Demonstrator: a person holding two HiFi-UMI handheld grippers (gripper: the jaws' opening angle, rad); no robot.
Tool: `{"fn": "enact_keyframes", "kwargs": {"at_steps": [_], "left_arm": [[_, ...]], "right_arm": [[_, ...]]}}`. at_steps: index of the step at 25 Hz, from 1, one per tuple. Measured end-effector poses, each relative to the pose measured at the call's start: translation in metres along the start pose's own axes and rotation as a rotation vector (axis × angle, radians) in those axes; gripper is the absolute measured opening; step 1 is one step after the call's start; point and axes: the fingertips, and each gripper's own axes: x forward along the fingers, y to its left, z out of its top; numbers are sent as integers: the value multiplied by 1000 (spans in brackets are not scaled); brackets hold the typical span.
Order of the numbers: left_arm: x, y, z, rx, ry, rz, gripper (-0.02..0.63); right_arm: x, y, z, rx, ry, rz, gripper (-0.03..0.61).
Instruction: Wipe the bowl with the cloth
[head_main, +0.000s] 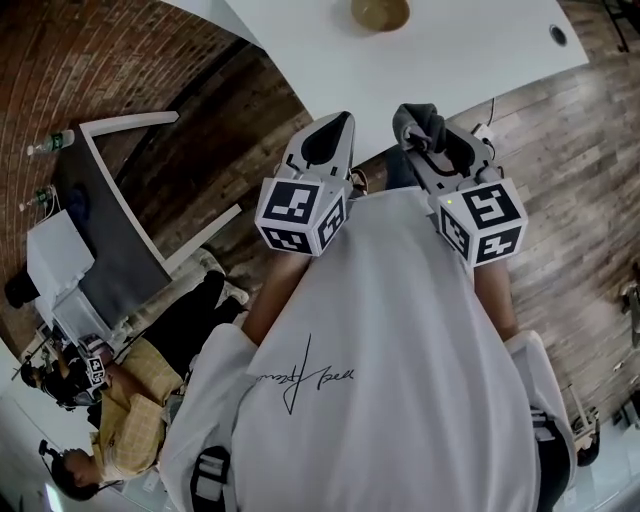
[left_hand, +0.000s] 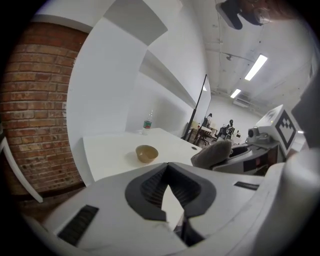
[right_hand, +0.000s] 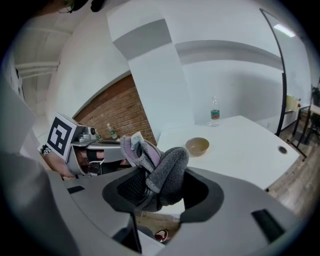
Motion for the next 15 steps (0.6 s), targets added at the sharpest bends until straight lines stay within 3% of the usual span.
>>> {"fn": "enact_keyframes", "kwargs": {"at_steps": [3,15], "left_arm": [[25,-12,10,33,4,16,-12],[81,-9,41,-38,2,156,-12]], "right_arm": [[6,-22,9,-18,7,44,181],[36,-85,53,-89,33,193,181]]}}
